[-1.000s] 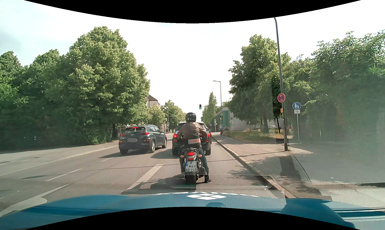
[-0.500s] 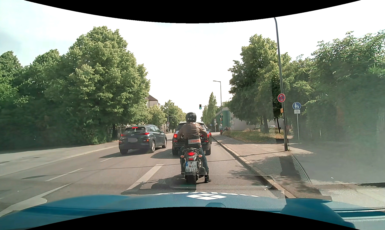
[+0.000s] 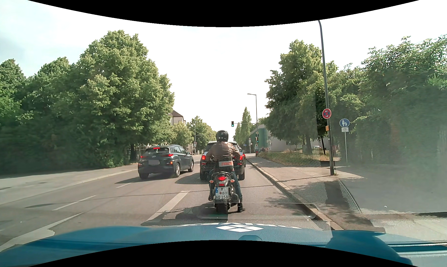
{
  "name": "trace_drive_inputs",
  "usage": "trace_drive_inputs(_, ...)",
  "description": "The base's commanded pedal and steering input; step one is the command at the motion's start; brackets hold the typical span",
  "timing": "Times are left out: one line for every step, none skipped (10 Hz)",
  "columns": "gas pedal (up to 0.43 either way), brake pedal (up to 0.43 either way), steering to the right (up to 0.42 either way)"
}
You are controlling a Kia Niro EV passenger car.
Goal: Follow the waypoints while adhering to traffic rules and regulations
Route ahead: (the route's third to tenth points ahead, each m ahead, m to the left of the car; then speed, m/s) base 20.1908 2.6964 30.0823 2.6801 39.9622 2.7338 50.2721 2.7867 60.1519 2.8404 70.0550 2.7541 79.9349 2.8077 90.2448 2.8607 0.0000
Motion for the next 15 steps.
trace_drive_inputs(0.0, 0.293, 0.004)
trace_drive_inputs(0.0, 0.293, 0.004)
trace_drive_inputs(0.0, 0.293, 0.003)
trace_drive_inputs(0.0, 0.293, 0.003)
trace_drive_inputs(0.0, 0.293, 0.003)
trace_drive_inputs(0.0, 0.293, 0.004)
trace_drive_inputs(0.0, 0.293, 0.004)
trace_drive_inputs(0.0, 0.293, 0.004)
trace_drive_inputs(0.0, 0.293, 0.003)
trace_drive_inputs(0.0, 0.293, 0.003)
trace_drive_inputs(0.0, 0.293, 0.003)
trace_drive_inputs(0.0, 0.293, 0.004)
trace_drive_inputs(0.0, 0.293, 0.003)
trace_drive_inputs(0.0, 0.293, 0.004)
trace_drive_inputs(0.0, 0.293, 0.003)
